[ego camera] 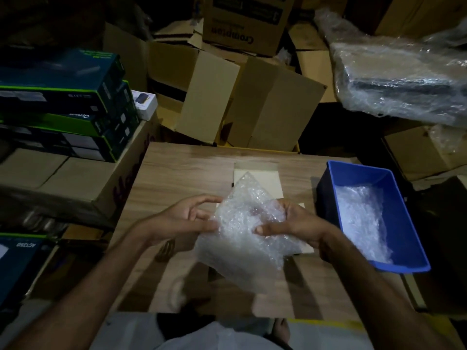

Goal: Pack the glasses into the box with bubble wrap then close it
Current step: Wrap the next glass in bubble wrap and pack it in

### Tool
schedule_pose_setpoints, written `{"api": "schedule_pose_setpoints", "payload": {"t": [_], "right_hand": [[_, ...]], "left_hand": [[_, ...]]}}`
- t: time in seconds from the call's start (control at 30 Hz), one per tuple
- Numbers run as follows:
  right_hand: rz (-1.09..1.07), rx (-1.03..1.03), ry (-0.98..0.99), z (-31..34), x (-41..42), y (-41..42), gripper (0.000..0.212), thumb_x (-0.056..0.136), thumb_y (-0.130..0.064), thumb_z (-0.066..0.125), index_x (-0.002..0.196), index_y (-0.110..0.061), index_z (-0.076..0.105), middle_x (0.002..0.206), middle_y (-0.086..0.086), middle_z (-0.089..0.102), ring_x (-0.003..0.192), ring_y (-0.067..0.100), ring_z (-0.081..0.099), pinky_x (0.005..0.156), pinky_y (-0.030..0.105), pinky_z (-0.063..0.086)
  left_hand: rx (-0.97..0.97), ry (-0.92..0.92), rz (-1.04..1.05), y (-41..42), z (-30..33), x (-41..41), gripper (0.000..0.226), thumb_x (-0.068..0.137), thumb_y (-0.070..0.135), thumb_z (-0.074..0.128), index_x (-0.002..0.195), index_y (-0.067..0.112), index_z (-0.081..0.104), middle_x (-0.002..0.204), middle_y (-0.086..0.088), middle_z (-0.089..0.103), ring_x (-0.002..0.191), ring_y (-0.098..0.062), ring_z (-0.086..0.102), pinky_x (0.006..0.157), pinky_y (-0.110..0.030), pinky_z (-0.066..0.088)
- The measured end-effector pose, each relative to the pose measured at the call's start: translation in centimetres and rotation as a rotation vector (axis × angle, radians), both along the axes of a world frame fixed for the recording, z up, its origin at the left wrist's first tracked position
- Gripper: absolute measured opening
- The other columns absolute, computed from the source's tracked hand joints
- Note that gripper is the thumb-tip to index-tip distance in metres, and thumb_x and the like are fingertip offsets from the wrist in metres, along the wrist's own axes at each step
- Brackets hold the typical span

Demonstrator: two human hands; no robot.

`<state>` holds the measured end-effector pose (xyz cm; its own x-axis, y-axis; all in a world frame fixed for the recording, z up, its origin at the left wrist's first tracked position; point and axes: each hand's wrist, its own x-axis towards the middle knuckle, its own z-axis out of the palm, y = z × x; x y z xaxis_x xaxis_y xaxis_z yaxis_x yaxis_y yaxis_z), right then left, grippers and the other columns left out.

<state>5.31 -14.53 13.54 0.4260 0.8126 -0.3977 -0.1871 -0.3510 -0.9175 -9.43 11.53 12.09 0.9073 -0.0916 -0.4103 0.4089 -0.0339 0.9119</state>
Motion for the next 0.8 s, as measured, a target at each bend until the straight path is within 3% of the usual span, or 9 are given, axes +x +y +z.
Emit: {"api": "schedule_pose_setpoints", "payload": {"t": [0.07, 0.13, 0.23, 0.37, 0.43, 0.53, 0.63, 0.7, 0.8], "right_hand": [[-0.046, 0.078, 0.196, -0.5, 0.4, 0.0, 0.061, 0.06, -0.038, 0.096, 0.113, -0.016, 0.075, 0.11, 0.009, 0.077, 0.101, 0.024, 0.074, 0.087, 0.038, 0.062], [-0.145, 0.295, 0.624, -2.6, -0.2, -0.6, 0.083, 0.058, -0.054, 0.093, 0.126, -0.012, 0.071, 0.127, 0.017, 0.069, 0.114, 0.029, 0.068, 0.097, 0.043, 0.056], [-0.29, 0.511, 0.921, -5.9, -2.8, -0.9, 0.104, 0.069, -0.048, 0.09, 0.151, -0.005, 0.044, 0.153, 0.027, 0.043, 0.136, 0.043, 0.049, 0.108, 0.056, 0.046], [-0.483, 0.301, 0.504, -6.7, -4.7, 0.3, 0.083, 0.076, -0.017, 0.088, 0.148, -0.019, 0.046, 0.141, 0.018, 0.059, 0.12, 0.036, 0.066, 0.092, 0.052, 0.058], [-0.588, 0.242, 0.262, -6.2, -4.4, 0.5, 0.088, 0.081, 0.0, 0.079, 0.151, -0.032, 0.038, 0.139, 0.009, 0.059, 0.111, 0.026, 0.071, 0.08, 0.047, 0.062], [-0.487, 0.283, -0.033, -6.1, -3.5, -0.3, 0.108, 0.082, 0.008, 0.076, 0.157, -0.046, 0.02, 0.141, -0.003, 0.051, 0.114, 0.013, 0.068, 0.078, 0.036, 0.062], [-0.307, 0.212, -0.206, -6.4, -2.2, -1.2, 0.097, 0.079, 0.004, 0.082, 0.153, -0.04, 0.038, 0.144, 0.002, 0.051, 0.124, 0.02, 0.063, 0.093, 0.04, 0.059], [-0.263, 0.066, -0.333, -6.3, -1.7, -1.3, 0.073, 0.077, -0.006, 0.086, 0.139, -0.033, 0.058, 0.14, -0.002, 0.059, 0.119, 0.012, 0.064, 0.095, 0.036, 0.059], [-0.18, -0.061, -0.488, -5.6, -0.9, -1.2, 0.025, 0.084, -0.025, 0.081, 0.109, -0.026, 0.076, 0.109, -0.003, 0.075, 0.096, 0.01, 0.072, 0.084, 0.041, 0.062]], "left_hand": [[-0.002, -0.073, 0.06, -1.3, -0.2, 1.0, 0.062, 0.092, 0.013, 0.07, 0.145, 0.027, 0.042, 0.121, -0.014, 0.073, 0.112, -0.031, 0.071, 0.094, -0.052, 0.057], [-0.032, -0.129, 0.188, -2.1, -0.6, 1.0, 0.066, 0.094, 0.01, 0.068, 0.148, 0.032, 0.038, 0.12, -0.016, 0.073, 0.111, -0.032, 0.071, 0.091, -0.052, 0.058], [0.032, -0.244, 0.35, -3.0, -2.1, 0.2, 0.067, 0.095, 0.009, 0.066, 0.147, 0.043, 0.04, 0.134, -0.007, 0.065, 0.118, -0.022, 0.067, 0.091, -0.04, 0.059], [0.165, -0.362, 0.361, -4.3, -3.9, -0.3, 0.055, 0.099, 0.007, 0.061, 0.144, 0.036, 0.051, 0.153, 0.01, 0.048, 0.129, -0.006, 0.057, 0.098, -0.027, 0.053], [0.091, -0.323, 0.369, -4.6, -3.9, -0.4, 0.051, 0.094, 0.003, 0.067, 0.139, 0.026, 0.059, 0.146, 0.007, 0.056, 0.121, -0.006, 0.063, 0.092, -0.026, 0.056], [0.092, -0.207, 0.348, -4.3, -4.5, 0.1, 0.076, 0.075, 0.001, 0.084, 0.142, 0.022, 0.056, 0.127, 0.003, 0.063, 0.106, -0.009, 0.069, 0.091, -0.025, 0.056], [0.272, -0.152, 0.307, -3.8, -4.6, 0.5, 0.094, 0.062, 0.025, 0.096, 0.145, 0.031, 0.052, 0.093, 0.0, 0.05, 0.08, -0.021, 0.056, 0.083, -0.031, 0.057], [0.51, -0.15, 0.26, -3.5, -4.6, 1.0, 0.077, 0.064, 0.039, 0.093, 0.134, 0.041, 0.06, 0.103, 0.006, 0.062, 0.088, -0.022, 0.067, 0.089, -0.044, 0.06], [0.777, -0.256, 0.201, -3.8, -3.4, 1.4, 0.021, 0.083, 0.032, 0.08, 0.102, 0.03, 0.072, 0.102, 0.008, 0.06, 0.091, -0.007, 0.06, 0.081, -0.031, 0.058]]}}
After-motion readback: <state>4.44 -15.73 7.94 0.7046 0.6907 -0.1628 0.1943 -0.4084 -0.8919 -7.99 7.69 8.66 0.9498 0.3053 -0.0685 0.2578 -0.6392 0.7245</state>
